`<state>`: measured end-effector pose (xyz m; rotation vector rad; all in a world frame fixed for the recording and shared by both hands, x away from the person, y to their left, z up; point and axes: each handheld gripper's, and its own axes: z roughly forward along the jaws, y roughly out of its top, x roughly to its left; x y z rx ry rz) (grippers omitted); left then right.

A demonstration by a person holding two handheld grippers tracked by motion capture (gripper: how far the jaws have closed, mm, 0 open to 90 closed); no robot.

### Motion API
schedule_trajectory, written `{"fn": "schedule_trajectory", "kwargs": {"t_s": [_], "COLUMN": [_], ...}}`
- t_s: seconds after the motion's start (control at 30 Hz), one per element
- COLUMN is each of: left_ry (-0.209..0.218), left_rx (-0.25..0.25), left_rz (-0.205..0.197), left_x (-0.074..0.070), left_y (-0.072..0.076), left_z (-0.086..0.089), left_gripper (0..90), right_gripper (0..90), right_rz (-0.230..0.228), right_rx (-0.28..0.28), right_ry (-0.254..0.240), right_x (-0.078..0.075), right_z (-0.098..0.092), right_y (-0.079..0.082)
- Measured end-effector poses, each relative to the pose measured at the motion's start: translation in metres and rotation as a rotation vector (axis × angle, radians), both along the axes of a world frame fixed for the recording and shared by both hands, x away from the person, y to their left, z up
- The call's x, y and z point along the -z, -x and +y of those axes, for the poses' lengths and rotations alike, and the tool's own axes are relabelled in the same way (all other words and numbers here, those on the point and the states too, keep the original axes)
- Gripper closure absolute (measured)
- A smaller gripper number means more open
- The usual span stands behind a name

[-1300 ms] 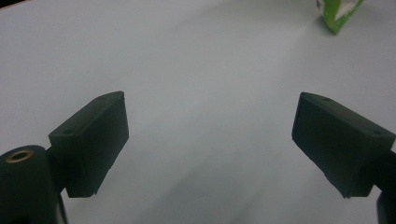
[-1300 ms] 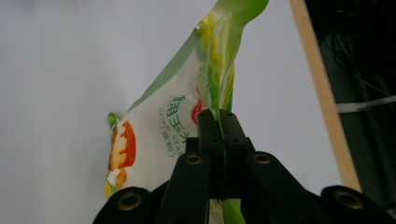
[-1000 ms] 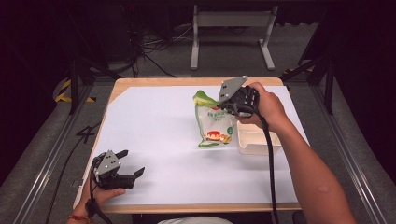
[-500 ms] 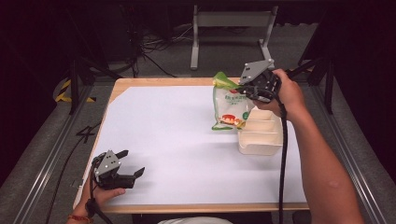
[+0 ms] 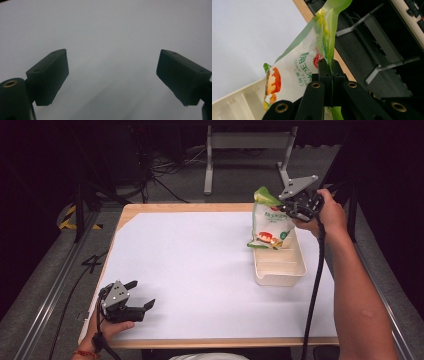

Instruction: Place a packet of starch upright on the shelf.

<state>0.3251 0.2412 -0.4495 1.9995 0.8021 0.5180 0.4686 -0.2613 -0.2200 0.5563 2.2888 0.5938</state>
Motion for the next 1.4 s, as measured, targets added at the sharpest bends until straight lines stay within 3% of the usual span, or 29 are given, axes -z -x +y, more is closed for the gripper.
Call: {"fn": "schedule_trajectory", "kwargs": {"t_s": [0.27,0.43,1.4], "left_ry": [-0.005,-0.006,-0.002], "left_rx": [0.003,0.004,-0.001], "left_rz": [0.003,0.006,0.003], "left_x": [0.001,0.001,0.001], "left_y": [-0.001,-0.001,0.000], "left_z": [-0.001,-0.001,-0.001], "left_gripper": [11.6,11.5,11.0], "right_gripper": [89.3,89.2,89.0], "right_rz": [-0.016,-0.015,0.003], "right_rx": [0.043,0.042,-0.002], "right_ry": [0.026,0.002,-0.049], "right_x": [0.012,0.020,0.051], "right_z": [-0.024,-0.033,-0.036], "right_y": [-0.013,-0.015,-0.011]}}
